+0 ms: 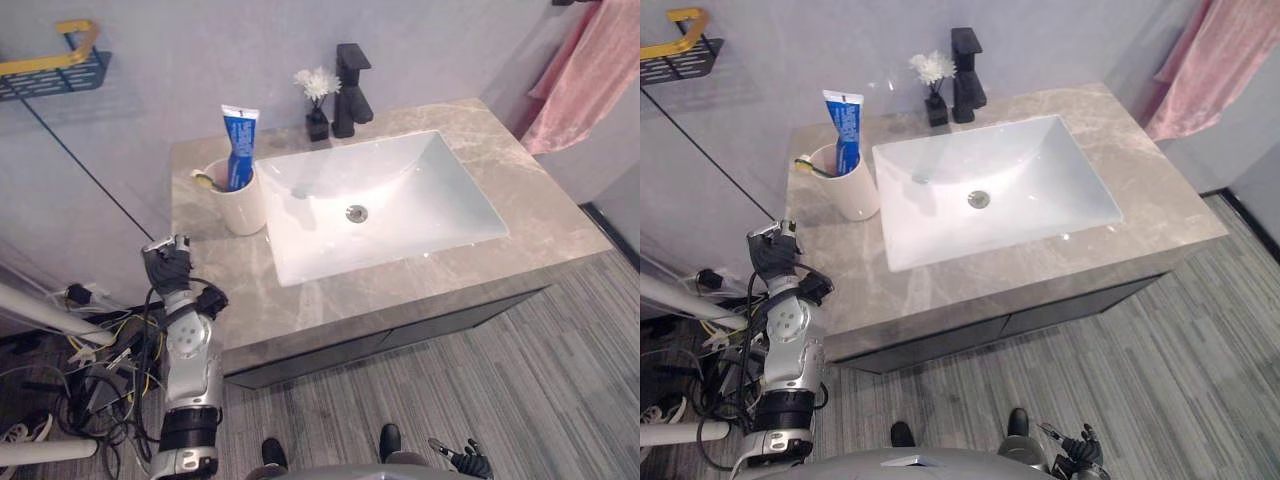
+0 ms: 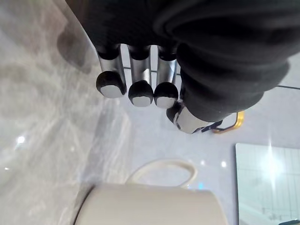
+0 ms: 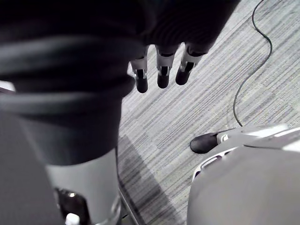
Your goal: Organize washtable
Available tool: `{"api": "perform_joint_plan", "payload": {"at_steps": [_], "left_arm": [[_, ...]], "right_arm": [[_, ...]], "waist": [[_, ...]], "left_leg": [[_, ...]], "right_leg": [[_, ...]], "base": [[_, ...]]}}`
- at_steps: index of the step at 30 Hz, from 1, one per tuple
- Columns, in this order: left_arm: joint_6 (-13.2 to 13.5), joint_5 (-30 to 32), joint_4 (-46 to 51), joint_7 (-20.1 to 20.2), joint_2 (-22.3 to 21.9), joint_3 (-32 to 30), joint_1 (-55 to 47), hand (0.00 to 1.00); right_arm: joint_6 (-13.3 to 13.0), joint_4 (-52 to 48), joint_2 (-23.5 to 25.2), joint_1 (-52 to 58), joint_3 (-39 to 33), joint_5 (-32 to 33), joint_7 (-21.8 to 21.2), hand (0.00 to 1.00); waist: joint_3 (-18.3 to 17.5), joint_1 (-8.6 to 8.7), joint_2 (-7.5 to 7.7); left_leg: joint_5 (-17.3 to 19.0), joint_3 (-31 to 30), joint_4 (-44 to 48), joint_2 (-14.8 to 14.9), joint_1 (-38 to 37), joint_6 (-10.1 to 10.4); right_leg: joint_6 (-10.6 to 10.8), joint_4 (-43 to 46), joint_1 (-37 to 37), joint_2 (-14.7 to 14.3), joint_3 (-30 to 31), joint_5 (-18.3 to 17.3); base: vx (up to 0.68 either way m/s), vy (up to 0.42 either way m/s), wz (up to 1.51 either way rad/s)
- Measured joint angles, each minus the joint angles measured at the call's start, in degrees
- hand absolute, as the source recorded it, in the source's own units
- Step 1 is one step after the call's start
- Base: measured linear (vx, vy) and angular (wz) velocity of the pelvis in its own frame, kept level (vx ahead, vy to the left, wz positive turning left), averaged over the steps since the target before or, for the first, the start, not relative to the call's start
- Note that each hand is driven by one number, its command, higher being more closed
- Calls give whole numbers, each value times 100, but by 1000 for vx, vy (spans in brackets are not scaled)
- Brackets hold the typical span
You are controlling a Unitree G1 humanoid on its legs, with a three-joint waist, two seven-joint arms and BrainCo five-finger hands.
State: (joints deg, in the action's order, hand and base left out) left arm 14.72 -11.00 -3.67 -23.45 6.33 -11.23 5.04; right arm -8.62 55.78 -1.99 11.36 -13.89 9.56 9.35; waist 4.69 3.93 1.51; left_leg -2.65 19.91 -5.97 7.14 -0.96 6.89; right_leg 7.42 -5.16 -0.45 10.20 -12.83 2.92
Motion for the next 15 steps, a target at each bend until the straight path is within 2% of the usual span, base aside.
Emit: {"api": "perform_joint_plan", "payload": {"at_steps": [4, 5, 9, 11, 15], "left_arm": [[158, -384, 772, 242, -215, 131, -373, 100], [203, -438, 1164, 379, -250, 320, -505, 100], [334, -615, 1717, 682, -420, 796, -565, 100], [372, -675, 1893, 766, -431, 1103, -565, 100], [403, -1105, 2255, 1231, -446, 2167, -569, 100]], "right_arm": [[-16, 82, -29, 3, -3, 4, -48, 0], [-13, 114, -33, 3, -6, 5, -48, 0], [-13, 144, -56, 17, -4, 4, -56, 0], [-64, 252, -97, 11, 13, 5, -59, 0], [-75, 340, -175, 16, 51, 36, -59, 0]], "waist": [[-9, -8, -5], [-11, -38, -5], [-18, -105, -18], [-25, -118, -21], [-50, -111, -52]], "left_leg": [[-1, -125, -1, -1, 28, 2], [-2, -168, -1, 0, 48, 3], [-5, -225, 1, 6, 68, 7], [-8, -245, 1, 8, 85, 8], [-72, -327, 5, 14, 204, -7]], "right_leg": [[15, 57, 35, 7, -80, -65], [17, 91, 30, 9, -105, -95], [22, 204, 2, 13, -136, -160], [23, 231, -15, 14, -147, -168], [22, 284, -108, 17, -209, -168]], "base": [[24, -4, 16], [27, -1, 15], [21, -4, 10], [-1, 3, 7], [-17, 4, 10]]}}
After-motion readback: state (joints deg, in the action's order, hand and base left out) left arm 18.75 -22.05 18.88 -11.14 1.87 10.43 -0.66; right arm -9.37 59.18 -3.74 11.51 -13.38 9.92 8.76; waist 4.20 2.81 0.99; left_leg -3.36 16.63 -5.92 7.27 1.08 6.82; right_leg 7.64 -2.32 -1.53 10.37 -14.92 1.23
